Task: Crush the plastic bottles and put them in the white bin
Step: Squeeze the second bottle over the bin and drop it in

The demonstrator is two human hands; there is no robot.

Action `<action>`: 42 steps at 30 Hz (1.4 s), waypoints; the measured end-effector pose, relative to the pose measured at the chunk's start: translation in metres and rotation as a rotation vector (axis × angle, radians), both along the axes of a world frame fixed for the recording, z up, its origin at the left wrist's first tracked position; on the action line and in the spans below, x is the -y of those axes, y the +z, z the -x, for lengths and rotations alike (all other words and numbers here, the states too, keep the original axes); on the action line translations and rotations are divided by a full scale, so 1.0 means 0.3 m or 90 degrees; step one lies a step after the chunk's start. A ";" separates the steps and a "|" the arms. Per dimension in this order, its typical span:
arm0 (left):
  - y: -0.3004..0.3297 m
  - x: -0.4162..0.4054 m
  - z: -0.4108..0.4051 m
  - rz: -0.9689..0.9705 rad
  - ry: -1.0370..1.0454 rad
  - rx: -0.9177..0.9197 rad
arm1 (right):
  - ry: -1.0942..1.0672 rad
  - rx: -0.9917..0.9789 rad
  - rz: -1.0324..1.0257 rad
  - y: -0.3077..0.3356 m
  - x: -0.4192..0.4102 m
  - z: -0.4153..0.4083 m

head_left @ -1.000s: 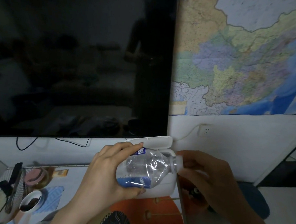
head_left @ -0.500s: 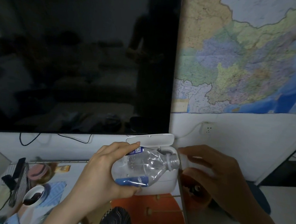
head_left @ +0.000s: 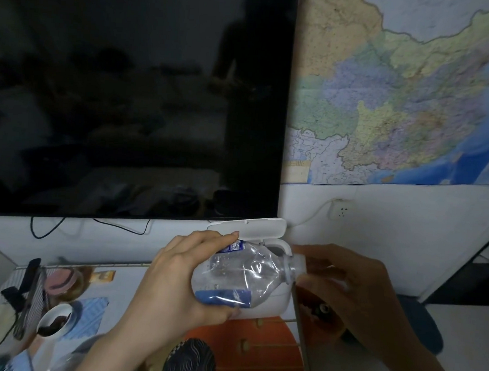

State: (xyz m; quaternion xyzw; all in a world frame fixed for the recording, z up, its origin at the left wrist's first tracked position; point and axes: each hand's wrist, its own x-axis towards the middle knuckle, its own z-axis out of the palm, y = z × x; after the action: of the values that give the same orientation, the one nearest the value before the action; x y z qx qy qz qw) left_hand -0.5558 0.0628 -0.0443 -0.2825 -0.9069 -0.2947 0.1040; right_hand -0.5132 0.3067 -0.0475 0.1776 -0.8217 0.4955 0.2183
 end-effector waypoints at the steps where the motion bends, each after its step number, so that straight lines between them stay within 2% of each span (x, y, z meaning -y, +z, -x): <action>1: 0.000 -0.002 0.000 0.003 0.001 -0.004 | -0.001 0.003 -0.002 -0.004 -0.002 -0.001; 14: 0.013 -0.017 -0.015 0.014 0.041 -0.045 | -0.013 0.012 -0.025 -0.002 0.009 0.003; 20: 0.025 -0.004 -0.008 0.012 0.016 0.020 | -0.018 -0.040 -0.063 0.000 0.006 0.006; 25: 0.028 0.013 0.000 0.015 0.024 0.027 | -0.013 -0.074 -0.069 0.002 -0.021 0.019; 42: 0.017 -0.005 0.009 0.013 0.018 0.009 | -0.002 -0.033 -0.029 -0.010 0.010 0.025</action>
State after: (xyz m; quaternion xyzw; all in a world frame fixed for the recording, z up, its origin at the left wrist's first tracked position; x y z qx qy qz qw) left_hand -0.5585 0.0641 -0.0392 -0.2689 -0.9143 -0.2862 0.0987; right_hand -0.5207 0.3037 -0.0504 0.1940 -0.8272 0.4717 0.2357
